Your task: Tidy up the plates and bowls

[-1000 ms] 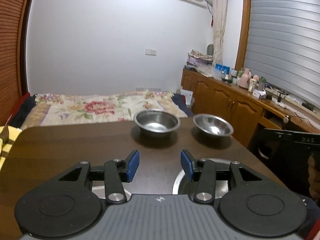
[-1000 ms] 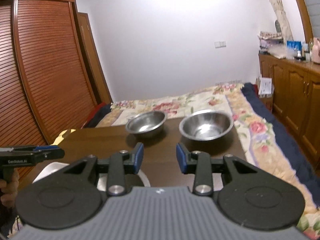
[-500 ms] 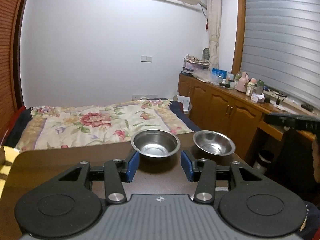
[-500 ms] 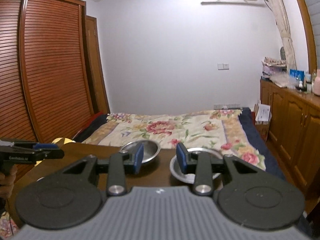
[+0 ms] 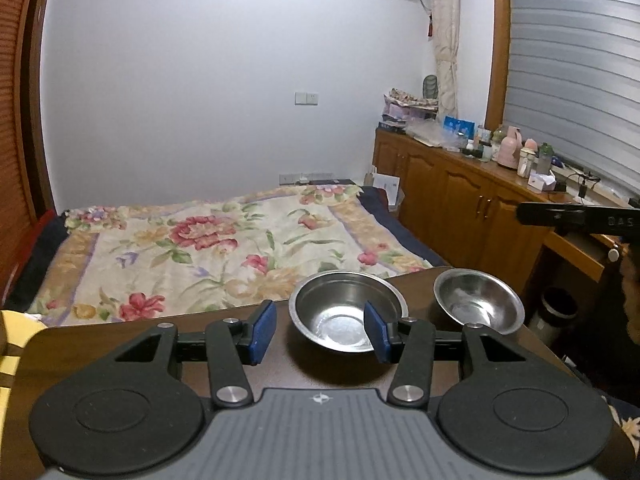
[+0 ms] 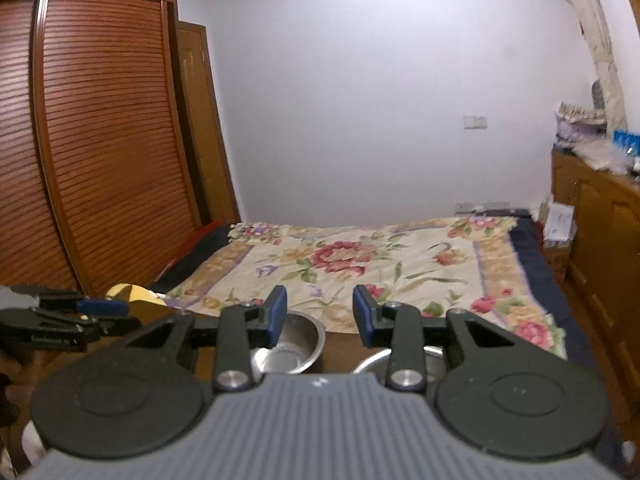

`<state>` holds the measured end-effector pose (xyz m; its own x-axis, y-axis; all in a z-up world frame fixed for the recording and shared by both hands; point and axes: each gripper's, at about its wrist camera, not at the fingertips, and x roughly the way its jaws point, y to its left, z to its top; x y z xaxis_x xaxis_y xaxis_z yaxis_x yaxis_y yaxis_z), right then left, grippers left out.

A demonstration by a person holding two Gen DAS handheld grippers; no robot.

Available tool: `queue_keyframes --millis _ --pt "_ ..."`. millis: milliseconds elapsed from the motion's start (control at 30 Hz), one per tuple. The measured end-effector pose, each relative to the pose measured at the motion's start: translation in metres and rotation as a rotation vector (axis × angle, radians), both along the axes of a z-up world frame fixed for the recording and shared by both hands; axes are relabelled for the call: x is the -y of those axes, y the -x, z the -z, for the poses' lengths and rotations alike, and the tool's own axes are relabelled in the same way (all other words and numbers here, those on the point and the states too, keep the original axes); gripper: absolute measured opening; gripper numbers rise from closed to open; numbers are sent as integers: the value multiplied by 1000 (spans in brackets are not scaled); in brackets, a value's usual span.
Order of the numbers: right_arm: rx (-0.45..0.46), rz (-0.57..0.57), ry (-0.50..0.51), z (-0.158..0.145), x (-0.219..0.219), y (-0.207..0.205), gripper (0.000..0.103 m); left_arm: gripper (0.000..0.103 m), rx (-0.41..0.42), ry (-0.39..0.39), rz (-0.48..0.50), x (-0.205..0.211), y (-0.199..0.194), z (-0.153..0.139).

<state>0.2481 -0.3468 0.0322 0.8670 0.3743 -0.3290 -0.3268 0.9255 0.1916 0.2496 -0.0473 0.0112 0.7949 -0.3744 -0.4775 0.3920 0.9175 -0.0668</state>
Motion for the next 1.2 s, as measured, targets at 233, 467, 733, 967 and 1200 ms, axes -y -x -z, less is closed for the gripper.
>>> queue_keyframes --millis 233,467,733,967,1200 --pt "-89 -45 -18 22 -17 -39 38 51 -49 -22 21 17 -31 22" --pt "-176 -82 -35 30 -25 -65 38 51 -92 -25 17 21 -55 35" --pt "-235 -99 -2 38 -36 -81 38 51 -143 -28 -14 17 -76 49" --pt "-301 -122 11 54 -43 -87 38 48 -207 26 3 13 -84 57" --pt "-325 -138 37 62 -52 -87 38 47 -229 33 5 15 -89 61"
